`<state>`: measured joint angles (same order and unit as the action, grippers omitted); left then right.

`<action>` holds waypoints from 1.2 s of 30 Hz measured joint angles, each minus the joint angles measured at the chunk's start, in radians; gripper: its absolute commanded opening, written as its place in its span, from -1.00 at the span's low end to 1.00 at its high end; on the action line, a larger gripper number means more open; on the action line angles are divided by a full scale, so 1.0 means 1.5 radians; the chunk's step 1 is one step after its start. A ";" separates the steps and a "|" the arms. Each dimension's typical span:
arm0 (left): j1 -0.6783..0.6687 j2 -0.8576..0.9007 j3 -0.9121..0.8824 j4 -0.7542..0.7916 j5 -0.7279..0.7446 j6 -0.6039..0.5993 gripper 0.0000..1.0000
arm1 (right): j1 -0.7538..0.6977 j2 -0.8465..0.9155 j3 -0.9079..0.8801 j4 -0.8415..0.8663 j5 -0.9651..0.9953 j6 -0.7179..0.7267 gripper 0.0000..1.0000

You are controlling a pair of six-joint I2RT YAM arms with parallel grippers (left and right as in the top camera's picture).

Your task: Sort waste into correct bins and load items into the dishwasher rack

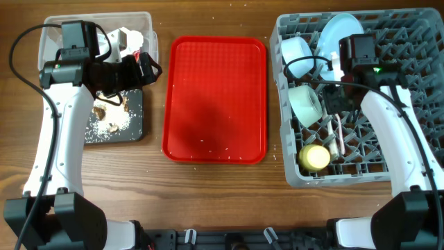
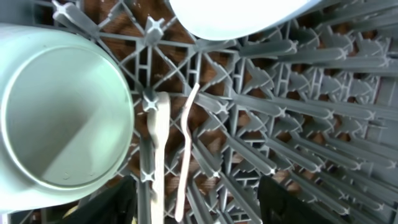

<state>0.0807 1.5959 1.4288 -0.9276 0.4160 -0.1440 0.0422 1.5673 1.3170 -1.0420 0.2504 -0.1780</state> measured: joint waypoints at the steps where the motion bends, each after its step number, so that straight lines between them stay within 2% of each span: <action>1: 0.000 0.000 0.000 0.000 0.000 0.000 1.00 | 0.000 0.000 0.000 0.000 -0.010 0.000 0.36; 7: 0.000 0.000 0.000 0.000 0.000 0.000 1.00 | 0.000 -0.010 0.090 -0.058 -0.128 -0.002 0.55; 8: 0.000 0.000 0.000 0.000 0.000 0.000 1.00 | 0.000 -0.026 0.129 -0.075 -0.151 -0.002 0.69; 9: 0.000 0.000 0.000 0.000 0.000 0.000 1.00 | 0.000 -0.040 0.151 -0.081 -0.163 -0.002 0.98; 12: 0.000 0.000 0.000 0.000 0.000 0.000 1.00 | 0.000 -0.118 0.214 -0.091 -0.212 -0.002 0.99; 18: 0.000 0.000 0.000 0.000 0.000 0.000 1.00 | 0.000 -0.288 0.237 -0.094 -0.333 0.045 1.00; 28: 0.000 0.000 0.000 0.000 0.000 0.000 1.00 | 0.000 -0.312 0.237 -0.121 -0.342 0.055 1.00; 32: 0.000 0.000 0.000 0.000 0.000 0.000 1.00 | 0.000 -0.297 0.213 0.018 -0.331 0.043 1.00; 36: 0.000 0.000 0.000 0.000 0.000 0.000 1.00 | 0.000 -0.347 0.058 0.235 -0.304 0.037 0.99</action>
<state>0.0807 1.5959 1.4288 -0.9276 0.4156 -0.1440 0.0422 1.0473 1.4036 -0.6888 -0.2050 -0.1223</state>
